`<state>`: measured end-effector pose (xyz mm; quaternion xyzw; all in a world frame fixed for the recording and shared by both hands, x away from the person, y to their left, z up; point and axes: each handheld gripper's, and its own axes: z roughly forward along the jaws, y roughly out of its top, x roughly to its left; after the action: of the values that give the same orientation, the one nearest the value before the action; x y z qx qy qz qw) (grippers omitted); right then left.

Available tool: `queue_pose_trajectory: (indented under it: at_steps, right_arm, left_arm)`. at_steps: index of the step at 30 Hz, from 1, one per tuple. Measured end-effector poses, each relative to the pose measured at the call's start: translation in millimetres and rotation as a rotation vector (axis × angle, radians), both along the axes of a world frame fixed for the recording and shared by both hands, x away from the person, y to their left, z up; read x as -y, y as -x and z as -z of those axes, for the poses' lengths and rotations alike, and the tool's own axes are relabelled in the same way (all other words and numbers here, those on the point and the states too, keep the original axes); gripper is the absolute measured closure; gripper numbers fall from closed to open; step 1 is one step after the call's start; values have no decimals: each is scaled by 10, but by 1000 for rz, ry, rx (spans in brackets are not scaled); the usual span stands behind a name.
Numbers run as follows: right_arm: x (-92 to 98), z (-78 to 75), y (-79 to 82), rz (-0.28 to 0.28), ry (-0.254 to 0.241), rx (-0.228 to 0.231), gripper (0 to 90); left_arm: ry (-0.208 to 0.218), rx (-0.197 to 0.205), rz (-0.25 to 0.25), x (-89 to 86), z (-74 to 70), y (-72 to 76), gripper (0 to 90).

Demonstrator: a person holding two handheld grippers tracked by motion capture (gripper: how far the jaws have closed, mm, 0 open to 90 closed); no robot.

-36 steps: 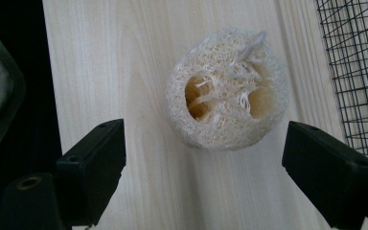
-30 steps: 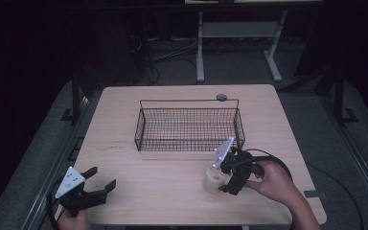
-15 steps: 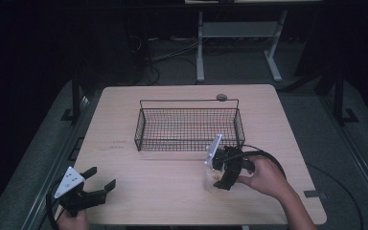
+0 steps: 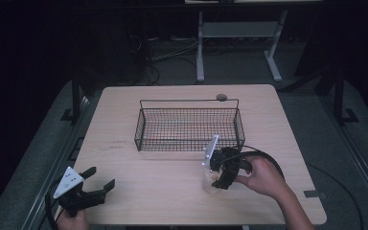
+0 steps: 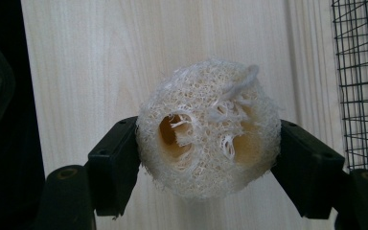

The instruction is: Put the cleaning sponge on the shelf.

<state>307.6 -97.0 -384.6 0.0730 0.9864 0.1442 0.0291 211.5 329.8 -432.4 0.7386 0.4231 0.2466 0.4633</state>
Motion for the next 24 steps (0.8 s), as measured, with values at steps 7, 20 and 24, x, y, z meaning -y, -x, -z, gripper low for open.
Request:
queue_pose_trajectory:
  at_steps: [7,20,24]
  right_arm:
    - [-15,-28,18,-18,-9,-3,283]
    - [-78,-226,3,-39,-19,6,283]
    - [-122,-290,-2,-54,-11,15,283]
  left_arm:
    - [1,1,-1,11,-1,6,139]
    - [11,4,-2,-8,-5,13,139]
    - [6,1,0,-2,-5,11,139]
